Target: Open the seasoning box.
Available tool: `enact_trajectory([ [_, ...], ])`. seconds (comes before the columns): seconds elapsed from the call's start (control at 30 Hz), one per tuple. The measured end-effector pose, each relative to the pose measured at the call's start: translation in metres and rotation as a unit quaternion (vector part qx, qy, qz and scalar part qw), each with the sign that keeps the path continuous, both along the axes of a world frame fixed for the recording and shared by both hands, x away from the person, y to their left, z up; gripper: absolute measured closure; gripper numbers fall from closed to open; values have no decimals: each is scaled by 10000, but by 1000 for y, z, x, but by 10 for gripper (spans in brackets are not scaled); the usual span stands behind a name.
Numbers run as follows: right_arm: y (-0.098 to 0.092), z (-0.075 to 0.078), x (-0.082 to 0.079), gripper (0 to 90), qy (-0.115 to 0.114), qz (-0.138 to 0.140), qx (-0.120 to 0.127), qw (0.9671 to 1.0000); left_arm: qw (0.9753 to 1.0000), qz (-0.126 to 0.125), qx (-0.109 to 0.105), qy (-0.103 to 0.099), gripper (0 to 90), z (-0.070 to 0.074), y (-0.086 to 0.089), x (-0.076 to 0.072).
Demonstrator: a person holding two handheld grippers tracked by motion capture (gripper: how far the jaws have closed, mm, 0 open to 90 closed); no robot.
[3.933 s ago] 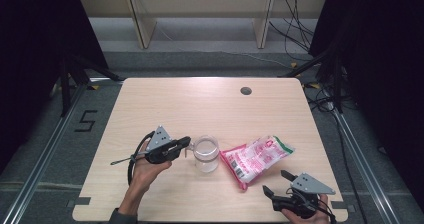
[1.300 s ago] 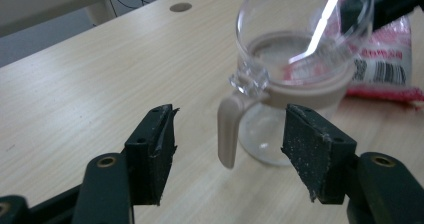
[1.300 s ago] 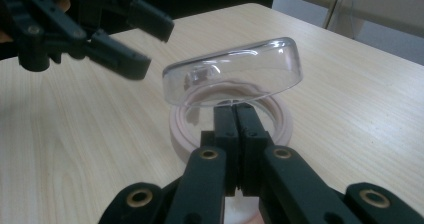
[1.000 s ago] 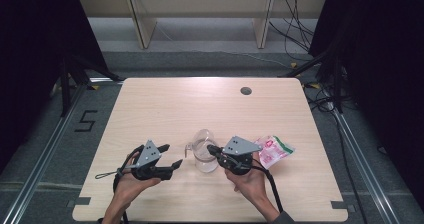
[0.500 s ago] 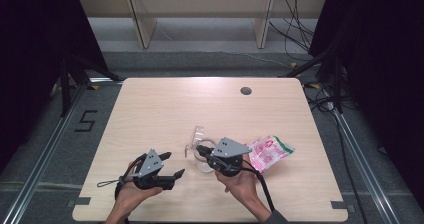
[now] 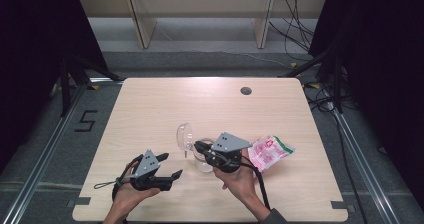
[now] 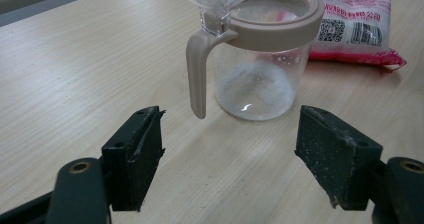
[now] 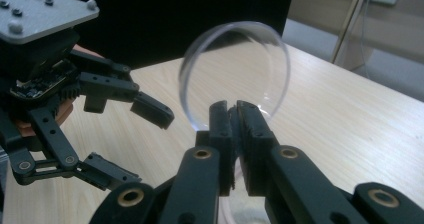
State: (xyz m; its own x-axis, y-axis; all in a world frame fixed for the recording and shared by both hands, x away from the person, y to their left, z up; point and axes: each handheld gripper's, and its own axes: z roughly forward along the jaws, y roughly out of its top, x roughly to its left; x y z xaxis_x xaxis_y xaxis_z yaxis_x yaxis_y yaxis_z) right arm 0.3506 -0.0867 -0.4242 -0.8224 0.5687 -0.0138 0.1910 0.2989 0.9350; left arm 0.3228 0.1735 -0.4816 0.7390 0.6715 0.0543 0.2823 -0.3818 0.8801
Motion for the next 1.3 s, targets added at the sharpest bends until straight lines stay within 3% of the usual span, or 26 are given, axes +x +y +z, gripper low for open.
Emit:
enact_trajectory([
  [0.1,-8,2,-1,836,73,-59,44,9999,10000,-60,32,-24,259,0,0,0],
  [0.13,-10,2,-1,828,-33,-12,38,10000,10000,-5,-11,33,259,0,0,0],
  [0.17,-12,1,-3,818,43,4,26,10000,9999,-15,-64,95,259,0,0,-1],
  [0.2,-15,1,-5,806,72,1,11,10000,10000,-55,29,-20,259,1,1,1],
  [0.27,-21,-1,-6,766,107,-62,-25,9999,10000,-53,67,-35,258,1,2,1],
  [0.33,-30,-2,-8,737,-19,-138,-37,9999,10000,-64,3,-16,258,1,2,0],
  [0.37,-35,-2,-11,723,84,-172,-85,9998,10000,-53,-35,-18,258,1,1,1],
  [0.4,-40,-3,-11,717,-50,-224,-65,9997,10000,-74,44,-32,257,1,3,1],
  [0.43,-46,-3,-13,708,77,-269,-75,9996,10000,-65,13,-44,257,0,2,1],
  [0.47,-51,-4,-15,695,83,-333,-42,9994,9999,-70,72,-23,257,1,2,1],
  [0.5,-58,-5,-17,677,111,-392,-123,9991,10000,-17,-14,64,258,0,1,0],
  [0.53,-61,-7,-18,665,157,-391,-38,9991,9999,-46,-30,113,263,-1,0,0],
  [0.57,-67,-8,-18,654,57,-473,-169,9987,9999,-51,55,82,266,-2,1,0],
  [0.63,-77,-12,-21,641,157,-596,-183,9979,9998,-80,28,159,265,-3,1,1],
  [0.67,-81,-13,-22,633,315,-660,-144,9972,9998,-85,72,136,263,-3,2,1],
  [0.7,-84,-15,-21,629,225,-624,-98,9977,9997,9,-51,239,260,-4,0,0],
  [0.8,-95,-16,-24,583,125,-826,-195,9963,9997,14,-49,255,257,-5,0,1],
  [0.83,-97,-17,-26,574,281,-921,-123,9953,9997,23,-17,238,257,-4,1,1],
  [0.9,-102,-19,-28,564,311,-918,-74,9953,9997,28,-57,240,256,-3,1,0],
  [1.0,-111,-22,-34,532,516,-1115,25,9924,9997,44,-78,238,252,-2,0,-1],
  [1.07,-115,-24,-33,521,426,-1089,-7,9931,9997,43,-117,231,252,-2,-2,-1],
  [1.1,-125,-28,-37,515,497,-1253,98,9908,9996,1,-97,257,251,-2,-5,-2],
  [1.2,-134,-31,-39,503,502,-1355,14,9895,9996,-64,-76,248,250,-3,-9,-3],
  [1.23,-142,-35,-42,493,587,-1516,102,9867,9995,-116,-60,297,249,-3,-12,-5],
  [1.27,-147,-36,-43,491,612,-1553,83,9859,9996,-145,32,243,249,-2,-11,-4],
  [1.3,-152,-38,-43,490,633,-1590,46,9852,9996,-158,-19,251,249,-3,-12,-5],
])
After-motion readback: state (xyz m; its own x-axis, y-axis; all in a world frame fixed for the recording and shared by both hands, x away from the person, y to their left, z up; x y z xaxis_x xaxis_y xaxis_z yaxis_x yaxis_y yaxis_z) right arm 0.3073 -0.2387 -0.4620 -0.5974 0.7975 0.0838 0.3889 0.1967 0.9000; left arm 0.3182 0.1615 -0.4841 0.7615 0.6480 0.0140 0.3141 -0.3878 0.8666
